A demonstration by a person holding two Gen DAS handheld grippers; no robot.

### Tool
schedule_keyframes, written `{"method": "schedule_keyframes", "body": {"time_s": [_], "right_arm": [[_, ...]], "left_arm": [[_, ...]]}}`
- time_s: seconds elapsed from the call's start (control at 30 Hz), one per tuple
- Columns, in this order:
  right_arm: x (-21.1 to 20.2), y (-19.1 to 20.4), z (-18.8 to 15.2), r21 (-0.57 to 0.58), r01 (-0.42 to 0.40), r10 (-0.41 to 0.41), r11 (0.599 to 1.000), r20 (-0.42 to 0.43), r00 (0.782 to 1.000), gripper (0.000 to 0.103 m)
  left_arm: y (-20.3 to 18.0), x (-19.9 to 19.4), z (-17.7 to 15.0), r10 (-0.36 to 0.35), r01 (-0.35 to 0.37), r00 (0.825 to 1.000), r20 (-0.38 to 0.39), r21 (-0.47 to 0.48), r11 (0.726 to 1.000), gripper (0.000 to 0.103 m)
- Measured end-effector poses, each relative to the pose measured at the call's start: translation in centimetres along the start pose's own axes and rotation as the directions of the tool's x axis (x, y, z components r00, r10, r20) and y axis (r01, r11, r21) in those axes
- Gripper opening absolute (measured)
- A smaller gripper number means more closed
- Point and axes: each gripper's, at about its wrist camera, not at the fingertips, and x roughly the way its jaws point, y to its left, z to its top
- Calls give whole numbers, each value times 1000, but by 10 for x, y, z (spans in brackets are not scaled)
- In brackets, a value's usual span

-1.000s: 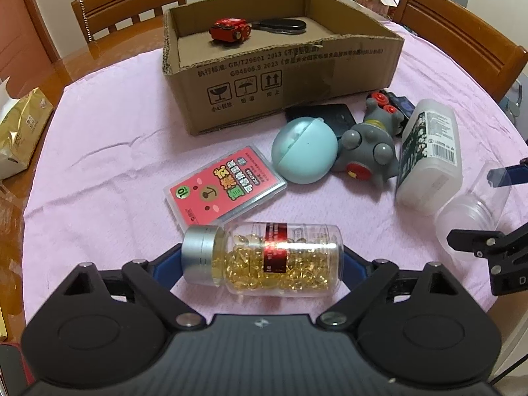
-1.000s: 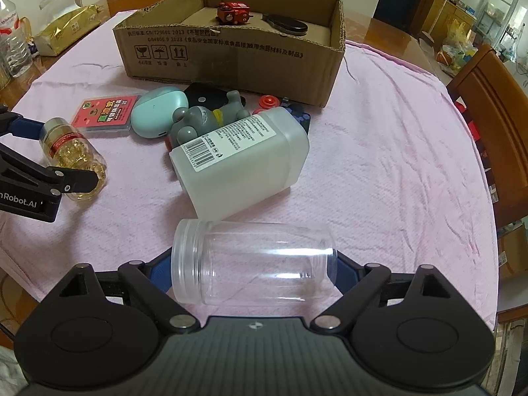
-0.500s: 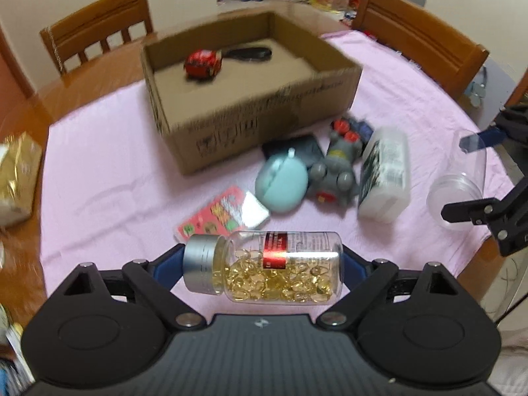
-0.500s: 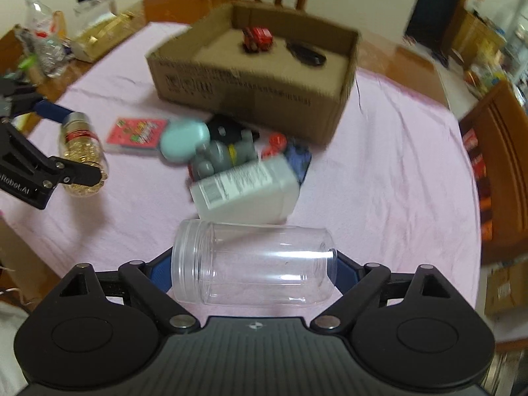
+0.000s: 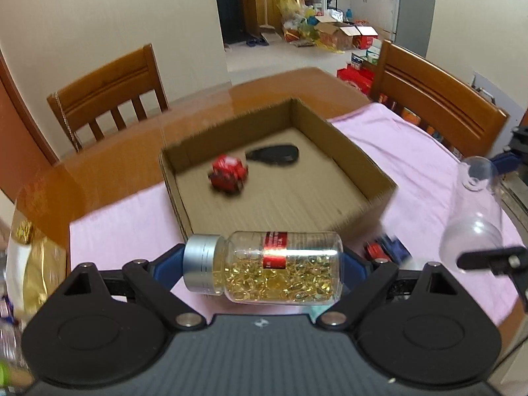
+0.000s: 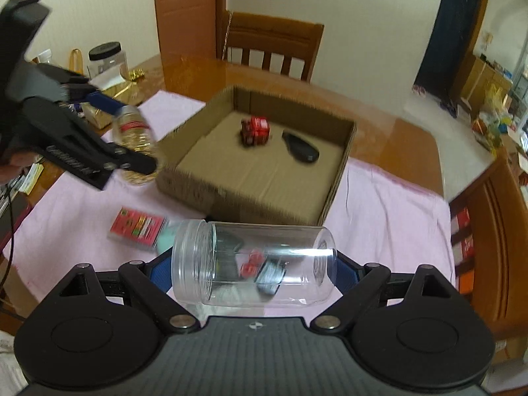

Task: Organize rigid objects
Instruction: 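Carry the capsule bottle and clear jar over the box and release them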

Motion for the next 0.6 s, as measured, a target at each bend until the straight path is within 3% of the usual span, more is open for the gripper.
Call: {"method": "schedule_keyframes", "body": {"time_s": [0.33, 0.6], "right_arm": [[22, -16, 35, -47, -6, 7, 999, 30, 1000, 94], [46, -28, 54, -61, -27, 28, 998, 22, 999, 94]], "left_arm": [[20, 67, 40, 38, -38, 999, -24, 0, 999, 92], [32, 105, 54, 90, -90, 995, -46, -3, 996, 93]]}}
